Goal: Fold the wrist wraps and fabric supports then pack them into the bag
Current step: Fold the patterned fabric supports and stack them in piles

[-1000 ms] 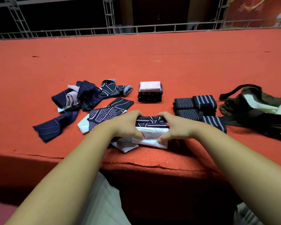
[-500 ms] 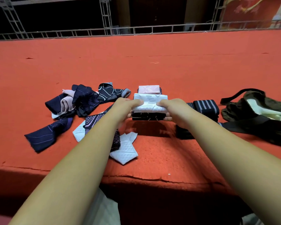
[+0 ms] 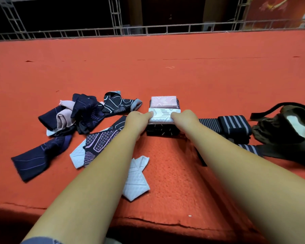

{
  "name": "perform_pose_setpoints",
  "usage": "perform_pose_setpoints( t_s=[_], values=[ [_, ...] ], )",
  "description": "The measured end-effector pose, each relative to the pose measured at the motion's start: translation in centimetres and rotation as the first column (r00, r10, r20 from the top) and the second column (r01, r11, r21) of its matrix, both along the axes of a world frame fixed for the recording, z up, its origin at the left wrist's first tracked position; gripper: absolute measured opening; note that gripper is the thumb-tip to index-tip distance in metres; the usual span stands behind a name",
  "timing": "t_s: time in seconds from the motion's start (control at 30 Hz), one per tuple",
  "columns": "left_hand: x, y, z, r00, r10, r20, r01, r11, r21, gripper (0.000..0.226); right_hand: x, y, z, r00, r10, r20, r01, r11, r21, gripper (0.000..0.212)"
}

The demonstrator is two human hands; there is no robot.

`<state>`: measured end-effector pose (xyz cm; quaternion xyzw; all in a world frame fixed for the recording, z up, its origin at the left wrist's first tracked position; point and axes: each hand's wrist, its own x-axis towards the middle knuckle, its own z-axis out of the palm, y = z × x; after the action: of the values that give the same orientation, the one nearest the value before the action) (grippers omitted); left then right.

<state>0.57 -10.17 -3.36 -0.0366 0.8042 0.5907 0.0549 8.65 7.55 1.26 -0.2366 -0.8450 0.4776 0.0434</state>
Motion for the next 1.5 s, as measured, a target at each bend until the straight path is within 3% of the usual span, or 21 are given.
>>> perform_pose_setpoints(
  t_s=[0.17,0.3,0.43,0.5,0.57,0.7,0.83,0.93,1.07,1.17,1.37,1.5],
  values=[
    [-1.7,-0.6,-1.5,0.999,0.031,-0.034,-0.031,0.999,-0.007,0.065,-0.4,0.0,-0.4,1.000,0.009,0.015,-0.009,0.999,0.040,0.056],
    [0.6,-1.0,0.8,0.998,-0.011,-0.060,0.005,0.996,-0.094,0.061,0.9,-0.4,0.2,0.998,0.056,0.011,-0.057,0.998,0.022,0.063],
    [4.5,-1.9,3.2,0.998,-0.054,-0.019,0.050,0.984,-0.168,0.022,3.3,-0.8,-0.3,0.993,0.102,0.061,-0.105,0.994,0.040,0.040],
    [6.2,-2.5,3.8,0.997,-0.078,-0.027,0.071,0.978,-0.196,0.015,4.8,-1.0,-0.6,0.990,0.115,0.081,-0.121,0.990,0.072,0.025],
    [7.8,-3.4,4.3,0.994,-0.100,-0.045,0.087,0.969,-0.232,0.011,6.3,-1.6,-0.6,0.990,0.103,0.096,-0.111,0.990,0.089,0.023],
    [10.8,-5.5,4.9,0.983,-0.175,-0.055,0.145,0.924,-0.354,0.010,8.8,-3.5,-1.3,0.982,0.164,0.098,-0.166,0.986,0.012,0.019],
    [12.7,-7.6,5.2,0.962,-0.269,-0.054,0.206,0.838,-0.506,0.013,10.9,-6.2,-2.1,0.922,0.363,0.133,-0.357,0.932,-0.067,0.015],
    [14.2,-9.0,5.3,0.941,-0.339,-0.006,0.266,0.749,-0.606,0.010,12.1,-7.9,-2.4,0.859,0.487,0.158,-0.498,0.866,0.039,0.021],
    [16.0,-10.8,5.2,0.909,-0.410,0.074,0.355,0.668,-0.654,0.048,13.2,-9.6,-2.4,0.816,0.550,0.177,-0.575,0.800,0.170,0.021],
    [17.2,-12.0,5.2,0.906,-0.407,0.121,0.367,0.610,-0.702,0.040,13.2,-10.2,-2.7,0.798,0.576,0.175,-0.602,0.753,0.266,0.018],
    [18.7,-13.0,5.1,0.925,-0.369,0.092,0.309,0.589,-0.747,0.029,13.2,-10.2,-2.9,0.803,0.572,0.168,-0.595,0.761,0.257,0.010],
    [18.1,-13.3,4.9,0.937,-0.350,-0.009,0.230,0.636,-0.736,0.024,13.3,-9.9,-2.6,0.864,0.501,0.055,-0.502,0.845,0.185,0.003]
  ],
)
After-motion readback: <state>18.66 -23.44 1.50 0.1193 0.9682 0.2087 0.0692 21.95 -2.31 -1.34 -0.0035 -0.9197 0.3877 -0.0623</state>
